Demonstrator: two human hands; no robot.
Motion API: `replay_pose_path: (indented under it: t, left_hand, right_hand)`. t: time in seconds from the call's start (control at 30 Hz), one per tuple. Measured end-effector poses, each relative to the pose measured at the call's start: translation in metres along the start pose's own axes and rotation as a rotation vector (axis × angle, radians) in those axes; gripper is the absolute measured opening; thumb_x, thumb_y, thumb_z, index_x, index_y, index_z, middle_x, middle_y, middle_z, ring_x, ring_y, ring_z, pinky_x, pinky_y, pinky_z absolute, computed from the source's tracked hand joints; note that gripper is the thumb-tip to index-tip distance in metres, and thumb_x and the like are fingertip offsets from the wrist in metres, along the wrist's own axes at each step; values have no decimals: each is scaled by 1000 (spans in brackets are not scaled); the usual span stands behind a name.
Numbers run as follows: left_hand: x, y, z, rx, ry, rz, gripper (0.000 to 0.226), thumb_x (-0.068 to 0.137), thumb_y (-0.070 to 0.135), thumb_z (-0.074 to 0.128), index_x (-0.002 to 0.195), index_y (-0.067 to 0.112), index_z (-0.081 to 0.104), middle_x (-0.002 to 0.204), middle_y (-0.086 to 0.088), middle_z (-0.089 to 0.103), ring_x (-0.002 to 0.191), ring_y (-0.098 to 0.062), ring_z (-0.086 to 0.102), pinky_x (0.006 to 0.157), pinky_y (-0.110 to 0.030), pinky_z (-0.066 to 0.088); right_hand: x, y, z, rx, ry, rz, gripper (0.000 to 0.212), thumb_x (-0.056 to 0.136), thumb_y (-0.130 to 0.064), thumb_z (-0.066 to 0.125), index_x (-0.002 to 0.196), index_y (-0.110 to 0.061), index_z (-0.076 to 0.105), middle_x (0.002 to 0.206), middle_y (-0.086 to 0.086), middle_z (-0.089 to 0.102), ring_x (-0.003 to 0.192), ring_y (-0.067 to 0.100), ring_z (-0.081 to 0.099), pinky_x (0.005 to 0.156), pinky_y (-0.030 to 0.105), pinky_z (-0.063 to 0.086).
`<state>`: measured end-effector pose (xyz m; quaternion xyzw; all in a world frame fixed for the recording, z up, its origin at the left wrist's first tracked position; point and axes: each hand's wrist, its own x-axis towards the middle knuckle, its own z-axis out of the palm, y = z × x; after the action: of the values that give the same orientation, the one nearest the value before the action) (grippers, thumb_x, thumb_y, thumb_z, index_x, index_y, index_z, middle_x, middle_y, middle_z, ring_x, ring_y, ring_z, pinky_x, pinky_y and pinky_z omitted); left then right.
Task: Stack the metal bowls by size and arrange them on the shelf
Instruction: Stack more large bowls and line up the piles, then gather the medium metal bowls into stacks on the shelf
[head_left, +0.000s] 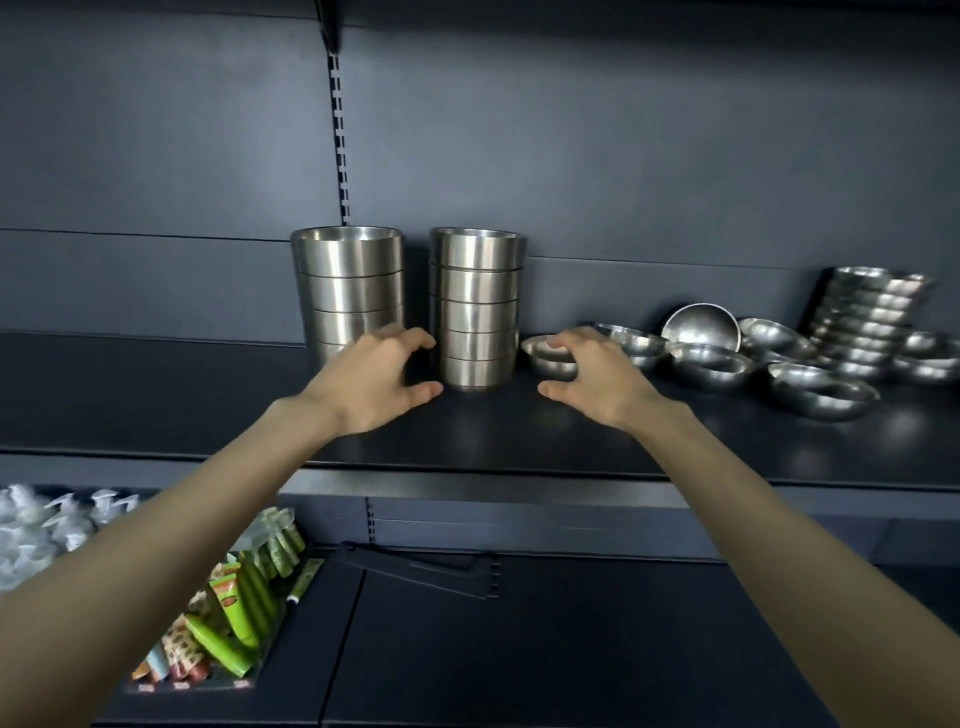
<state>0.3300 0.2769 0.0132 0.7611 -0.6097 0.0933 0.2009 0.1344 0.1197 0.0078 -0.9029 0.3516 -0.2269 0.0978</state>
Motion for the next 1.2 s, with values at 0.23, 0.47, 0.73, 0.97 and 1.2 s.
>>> replay_pose_path:
  t: [0.23,0.47,0.73,0.97,1.2]
  left_hand:
    - [-7,115,26,86,-3,10,61,90,43,57,141,19,36,138,-6,43,127,-28,43,100,-39,38]
    - [3,174,61,24,-12,-47,60,90,42,57,143,21,35,141,-3,41,127,-27,44,99,-39,39]
    - [60,167,109,-109,15,-169,59,88,39,62,139,20,39,134,-8,47,124,-28,48,102,-42,41]
    - [113,134,157,-331,77,-373,67,84,38,68,139,16,37,134,-15,50,125,-29,48,103,-39,41]
    - [152,117,183,-529,66,-550,80,82,37,71,143,6,30,137,-12,51,129,-25,46,97,-24,36]
  right_hand:
    - [-57,80,-60,-83,29,-22,58,85,-29,70,136,-12,48,144,9,42,133,28,41,110,39,34]
    - [-72,135,-78,-48,4,-40,59,87,-30,68,139,-14,46,149,5,38,135,24,39,109,31,32]
    - [-19,170,-63,9,12,-89,60,86,-32,68,140,-15,45,144,5,42,132,25,42,108,38,37]
    - [48,190,-19,118,-75,-67,61,87,-36,67,141,-18,44,143,7,49,131,26,46,105,36,40]
    - [96,193,13,289,-115,-68,62,86,-36,69,139,-14,46,136,9,54,124,24,53,103,38,44]
